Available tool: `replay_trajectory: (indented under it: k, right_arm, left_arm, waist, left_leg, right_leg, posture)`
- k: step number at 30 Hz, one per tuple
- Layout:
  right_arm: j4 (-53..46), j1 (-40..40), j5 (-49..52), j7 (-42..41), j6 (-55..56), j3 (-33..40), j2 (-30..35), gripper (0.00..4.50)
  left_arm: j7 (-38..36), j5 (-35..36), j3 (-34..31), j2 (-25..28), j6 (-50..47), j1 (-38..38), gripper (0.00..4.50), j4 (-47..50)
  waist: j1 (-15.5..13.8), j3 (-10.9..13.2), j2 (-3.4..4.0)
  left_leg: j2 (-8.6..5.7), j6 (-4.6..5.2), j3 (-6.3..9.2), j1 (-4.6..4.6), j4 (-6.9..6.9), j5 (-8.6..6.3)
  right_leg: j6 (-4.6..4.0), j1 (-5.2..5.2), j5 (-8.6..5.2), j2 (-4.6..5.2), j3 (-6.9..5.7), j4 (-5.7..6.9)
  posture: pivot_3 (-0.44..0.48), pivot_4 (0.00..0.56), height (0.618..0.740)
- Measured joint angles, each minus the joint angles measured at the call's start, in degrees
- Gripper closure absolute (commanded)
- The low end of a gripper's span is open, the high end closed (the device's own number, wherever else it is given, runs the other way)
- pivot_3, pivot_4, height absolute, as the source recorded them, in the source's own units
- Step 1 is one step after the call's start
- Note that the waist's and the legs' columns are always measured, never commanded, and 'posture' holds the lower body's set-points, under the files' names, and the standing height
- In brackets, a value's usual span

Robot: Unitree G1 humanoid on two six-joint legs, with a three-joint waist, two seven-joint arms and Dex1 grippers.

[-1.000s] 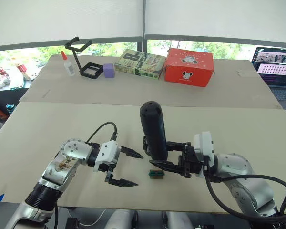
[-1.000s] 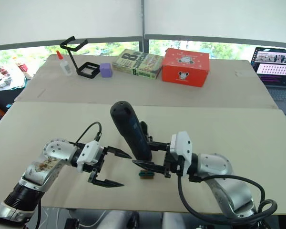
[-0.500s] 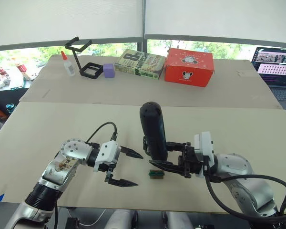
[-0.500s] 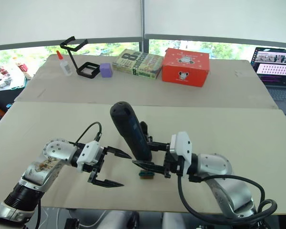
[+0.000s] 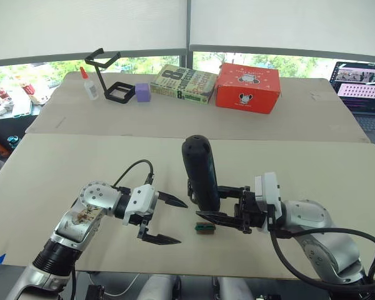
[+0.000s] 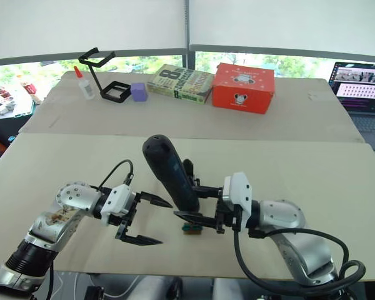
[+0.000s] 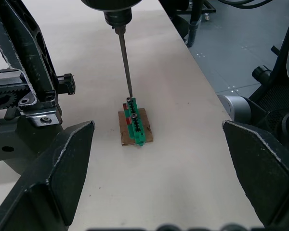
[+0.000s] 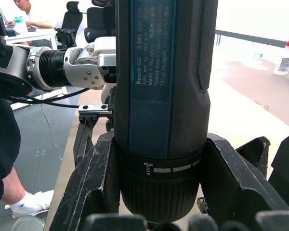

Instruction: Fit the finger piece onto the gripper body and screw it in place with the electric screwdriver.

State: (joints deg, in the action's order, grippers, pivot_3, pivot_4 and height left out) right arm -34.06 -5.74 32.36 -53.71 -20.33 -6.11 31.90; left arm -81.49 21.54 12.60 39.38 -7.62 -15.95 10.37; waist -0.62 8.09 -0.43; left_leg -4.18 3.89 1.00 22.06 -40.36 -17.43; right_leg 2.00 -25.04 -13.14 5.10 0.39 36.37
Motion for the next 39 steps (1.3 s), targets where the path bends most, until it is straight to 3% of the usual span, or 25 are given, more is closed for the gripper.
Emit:
replay_trajectory:
  k: [39]
  right_arm:
    - [-1.9,0.4,2.9,2.4,-3.1,1.1,1.1,2.59]
  left_arm:
    - [-0.1,-0.2,0.0,-0.7,0.0,-1.4,0.0,-1.3]
  waist:
    - [0.0,0.0,-0.01]
  left_leg:
    - [0.0,0.0,-0.01,0.01,-0.03,0.0]
  right_leg:
    - [0.0,0.0,0.0,0.01,0.01,0.04]
  posture:
    - [0.0,0.15,0.74]
